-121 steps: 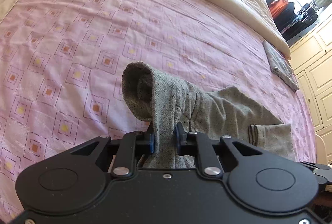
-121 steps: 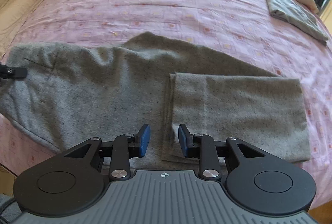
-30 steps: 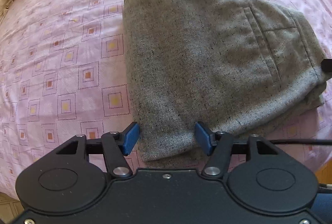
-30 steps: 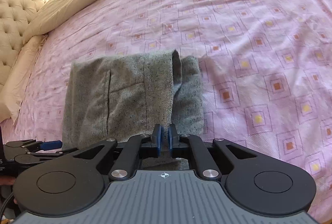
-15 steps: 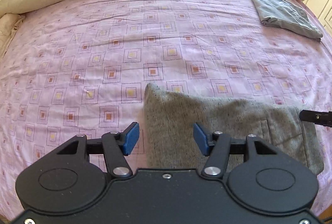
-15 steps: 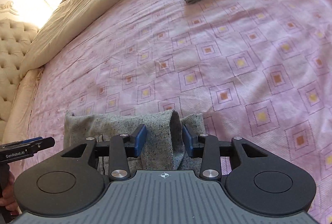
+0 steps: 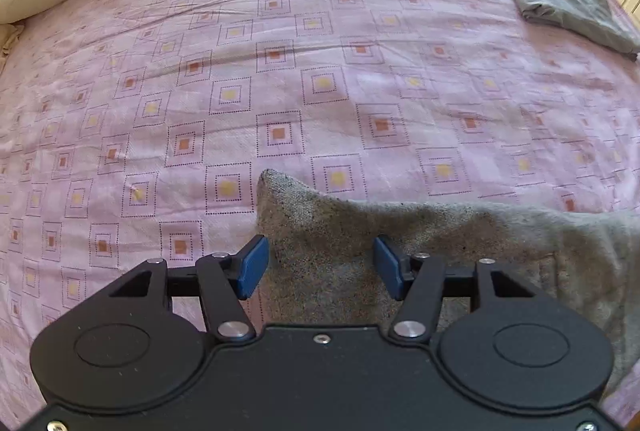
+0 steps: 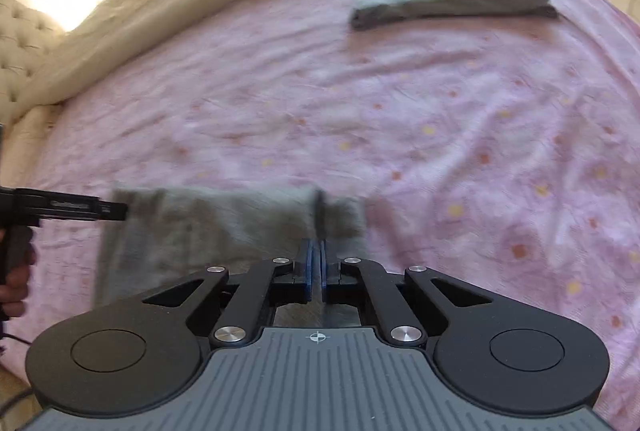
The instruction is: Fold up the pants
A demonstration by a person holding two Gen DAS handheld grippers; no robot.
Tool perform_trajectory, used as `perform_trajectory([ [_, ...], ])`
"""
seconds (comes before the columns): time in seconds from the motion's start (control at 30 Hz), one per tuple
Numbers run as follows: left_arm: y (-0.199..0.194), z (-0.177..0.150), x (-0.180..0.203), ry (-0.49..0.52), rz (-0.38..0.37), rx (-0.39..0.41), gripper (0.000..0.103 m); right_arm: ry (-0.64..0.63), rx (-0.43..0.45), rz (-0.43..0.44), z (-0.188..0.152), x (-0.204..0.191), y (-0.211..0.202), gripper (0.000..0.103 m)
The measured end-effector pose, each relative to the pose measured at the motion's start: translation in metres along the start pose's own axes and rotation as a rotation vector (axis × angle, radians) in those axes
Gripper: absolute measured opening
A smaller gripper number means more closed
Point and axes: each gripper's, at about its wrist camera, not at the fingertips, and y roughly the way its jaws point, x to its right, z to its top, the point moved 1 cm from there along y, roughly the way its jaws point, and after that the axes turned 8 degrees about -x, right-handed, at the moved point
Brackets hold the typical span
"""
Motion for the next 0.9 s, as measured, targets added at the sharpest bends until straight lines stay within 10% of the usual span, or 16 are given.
perform_trajectory([
  [0.13,0.03,0.011,-0.001,0.007,0.022,-0.041,0.071,0.082,0.032,-0.048,0.01,0.025,0.0,0.006],
  [0.4,0.0,0.027,-0.039,-0.151,-0.027,0.07,0.07,-0.235,0.203,0.041,0.018,-0.033,-0.033,0.008],
  [0.57,0.042,0.033,-0.056,-0.189,0.043,-0.08,0.069,-0.403,0.108,0.083,0.016,-0.073,0.001,0.008],
  [0.77,0.031,0.03,-0.046,-0.12,0.067,-0.025,0.069,-0.504,0.034,-0.08,-0.005,-0.078,0.029,0.009],
  [0.9,-0.008,0.007,-0.047,-0.12,-0.019,0.06,0.071,-0.488,0.053,-0.079,-0.015,-0.074,0.006,0.036],
])
